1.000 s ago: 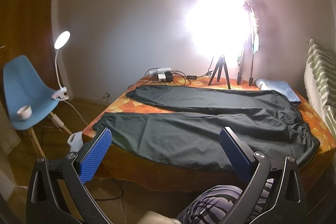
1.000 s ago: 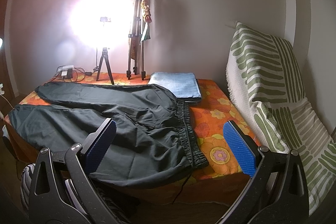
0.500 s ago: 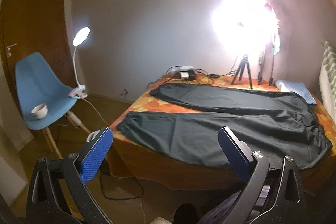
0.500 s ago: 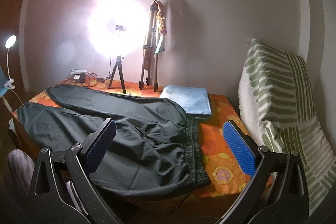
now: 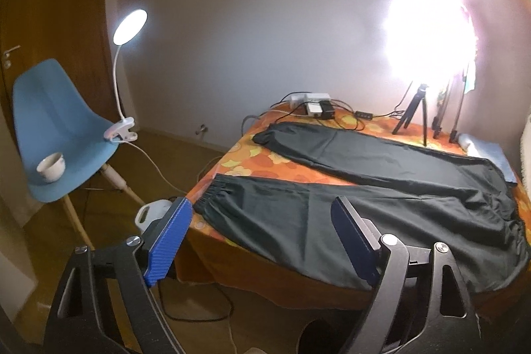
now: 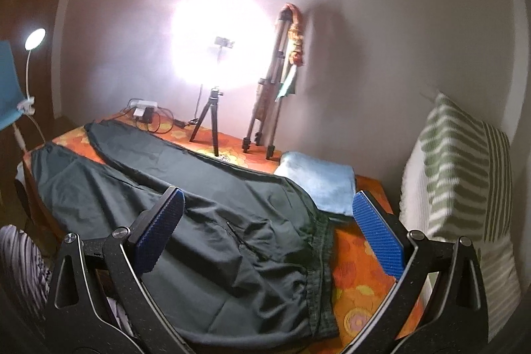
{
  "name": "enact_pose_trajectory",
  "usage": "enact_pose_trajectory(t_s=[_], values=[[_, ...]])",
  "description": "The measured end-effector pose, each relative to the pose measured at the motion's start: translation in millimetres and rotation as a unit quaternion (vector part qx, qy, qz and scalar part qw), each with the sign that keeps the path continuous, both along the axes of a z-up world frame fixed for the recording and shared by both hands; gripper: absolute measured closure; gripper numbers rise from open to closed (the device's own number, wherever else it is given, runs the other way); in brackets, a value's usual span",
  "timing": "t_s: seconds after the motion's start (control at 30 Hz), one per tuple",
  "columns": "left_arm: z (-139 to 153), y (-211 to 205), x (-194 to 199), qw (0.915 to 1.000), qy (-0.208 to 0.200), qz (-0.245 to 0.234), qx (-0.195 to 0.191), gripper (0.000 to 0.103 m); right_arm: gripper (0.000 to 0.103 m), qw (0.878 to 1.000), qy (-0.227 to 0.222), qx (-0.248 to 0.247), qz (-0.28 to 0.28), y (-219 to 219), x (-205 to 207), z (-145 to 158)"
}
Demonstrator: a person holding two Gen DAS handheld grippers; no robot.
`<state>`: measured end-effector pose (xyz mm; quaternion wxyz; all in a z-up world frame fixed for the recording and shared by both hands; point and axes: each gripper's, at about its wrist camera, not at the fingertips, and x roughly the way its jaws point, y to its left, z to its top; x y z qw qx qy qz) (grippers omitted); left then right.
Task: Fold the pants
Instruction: 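Move both grippers toward the elastic waistband of the dark trousers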
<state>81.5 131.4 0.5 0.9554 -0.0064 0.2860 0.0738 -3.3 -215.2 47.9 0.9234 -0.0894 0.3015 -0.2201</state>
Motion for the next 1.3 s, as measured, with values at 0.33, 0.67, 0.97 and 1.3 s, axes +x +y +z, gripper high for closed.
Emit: enact_pose_trajectory(t_s=[0.33, 0.67, 0.97, 1.3], values=[[-25.5, 28.1, 59.6, 0.999, 0.039, -0.003, -0.023, 0.029, 0.017, 0.996, 0.074, 0.009, 0.04, -6.1, 75.9, -44.8], [-55.4, 58.1, 115.2, 0.9953, 0.076, 0.003, -0.061, 0.042, 0.026, 0.987, 0.123, 0.007, 0.101, 6.0, 159.3, -92.7], [-108.3, 96.2, 140.3, 0.9871, 0.128, 0.035, -0.09, 0.058, 0.03, 0.964, 0.181, 0.039, 0.193, 46.8, 157.3, -145.8], [-144.9, 112.6, 137.0, 0.9791, 0.154, 0.049, -0.123, 0.063, 0.03, 0.934, 0.253, 0.043, 0.249, 91.5, 55.5, -194.3]])
